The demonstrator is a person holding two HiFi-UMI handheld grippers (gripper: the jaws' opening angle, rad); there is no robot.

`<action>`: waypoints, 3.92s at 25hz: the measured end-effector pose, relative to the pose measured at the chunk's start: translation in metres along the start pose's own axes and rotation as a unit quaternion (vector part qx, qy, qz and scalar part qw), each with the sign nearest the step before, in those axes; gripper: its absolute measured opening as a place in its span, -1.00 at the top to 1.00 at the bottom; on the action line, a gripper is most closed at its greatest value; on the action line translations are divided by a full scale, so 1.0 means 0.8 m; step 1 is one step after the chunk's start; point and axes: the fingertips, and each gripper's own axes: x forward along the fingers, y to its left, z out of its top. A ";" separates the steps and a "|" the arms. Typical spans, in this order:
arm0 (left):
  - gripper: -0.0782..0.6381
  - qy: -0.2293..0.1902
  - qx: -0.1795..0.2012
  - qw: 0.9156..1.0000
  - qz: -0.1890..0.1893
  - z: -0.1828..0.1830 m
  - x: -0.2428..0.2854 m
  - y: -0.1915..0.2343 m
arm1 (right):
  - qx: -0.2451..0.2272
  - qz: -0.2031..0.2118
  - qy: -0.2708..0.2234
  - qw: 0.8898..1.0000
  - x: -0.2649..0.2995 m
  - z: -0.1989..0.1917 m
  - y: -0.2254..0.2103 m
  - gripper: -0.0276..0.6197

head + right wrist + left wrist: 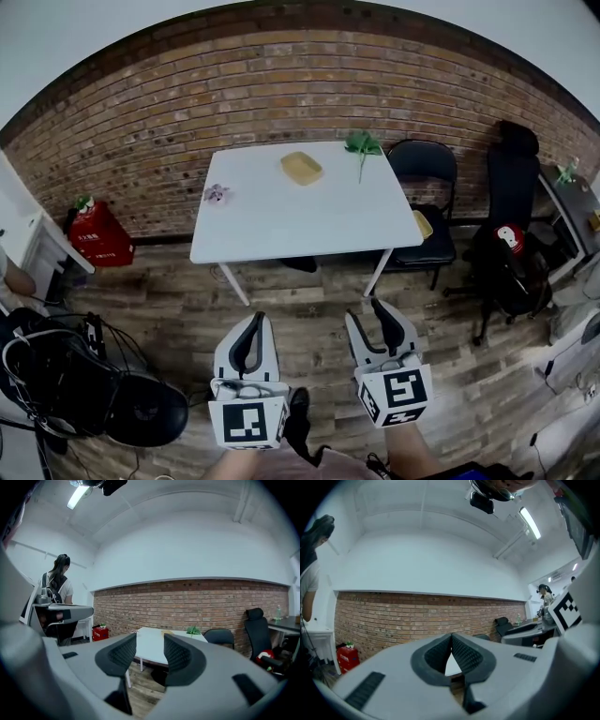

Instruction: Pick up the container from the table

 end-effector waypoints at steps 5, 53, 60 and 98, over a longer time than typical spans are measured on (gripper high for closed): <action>0.76 -0.011 -0.003 1.000 -0.004 0.011 0.058 0.044 | -0.005 -0.008 -0.010 1.000 0.067 0.029 -0.003 0.34; 0.76 0.026 0.018 0.998 0.047 -0.029 0.507 0.128 | -0.018 0.020 -0.015 1.000 0.481 0.095 -0.244 0.39; 0.76 0.004 0.025 0.997 0.079 -0.010 0.539 0.144 | -0.034 0.044 -0.030 0.998 0.532 0.118 -0.262 0.41; 0.76 0.098 -0.018 0.988 0.121 -0.128 0.670 0.259 | -0.051 0.101 0.103 0.988 0.764 0.015 -0.272 0.45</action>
